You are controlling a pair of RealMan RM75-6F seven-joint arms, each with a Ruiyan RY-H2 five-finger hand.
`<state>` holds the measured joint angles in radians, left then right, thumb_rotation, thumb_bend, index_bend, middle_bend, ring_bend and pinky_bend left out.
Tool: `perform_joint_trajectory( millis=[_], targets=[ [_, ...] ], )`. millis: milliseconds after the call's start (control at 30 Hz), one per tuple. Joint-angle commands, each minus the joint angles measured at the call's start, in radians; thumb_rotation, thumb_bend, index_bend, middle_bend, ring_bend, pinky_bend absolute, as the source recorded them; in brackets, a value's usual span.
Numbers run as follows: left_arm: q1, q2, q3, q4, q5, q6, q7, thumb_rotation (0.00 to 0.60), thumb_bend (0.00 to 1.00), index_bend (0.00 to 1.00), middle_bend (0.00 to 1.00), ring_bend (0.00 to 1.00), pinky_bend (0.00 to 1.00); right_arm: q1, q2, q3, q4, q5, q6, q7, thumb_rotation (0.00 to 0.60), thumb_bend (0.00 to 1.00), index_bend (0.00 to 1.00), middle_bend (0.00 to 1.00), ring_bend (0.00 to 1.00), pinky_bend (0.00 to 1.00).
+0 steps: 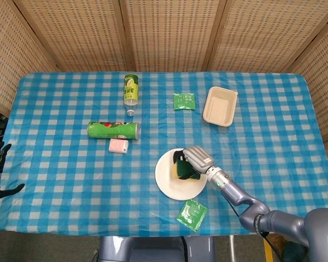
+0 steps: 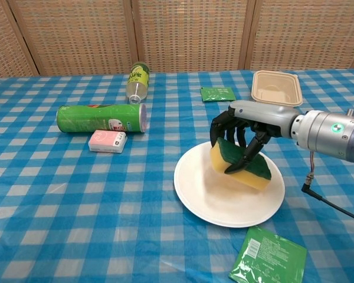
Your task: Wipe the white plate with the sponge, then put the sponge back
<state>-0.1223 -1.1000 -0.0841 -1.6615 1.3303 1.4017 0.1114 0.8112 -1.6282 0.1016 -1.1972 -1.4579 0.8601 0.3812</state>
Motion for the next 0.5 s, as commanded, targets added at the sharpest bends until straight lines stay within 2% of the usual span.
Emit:
perform_joint_trajectory(
  millis=[33,500],
  targets=[
    [-0.001,0.0,0.0,0.001,0.0,-0.001,0.0,0.6,0.0,0.0,0.0,0.0,0.0,-0.004,-0.025,0.0,0.034,0.019,-0.013,-0.011,0.6,0.5,0.57,0.63,0.54,0.58],
    [-0.001,-0.001,0.0,0.001,-0.001,-0.001,0.0,0.6,0.0,0.0,0.0,0.0,0.0,-0.013,-0.074,-0.013,0.081,0.019,-0.022,0.007,0.6,0.5,0.57,0.63,0.54,0.59]
  ],
)
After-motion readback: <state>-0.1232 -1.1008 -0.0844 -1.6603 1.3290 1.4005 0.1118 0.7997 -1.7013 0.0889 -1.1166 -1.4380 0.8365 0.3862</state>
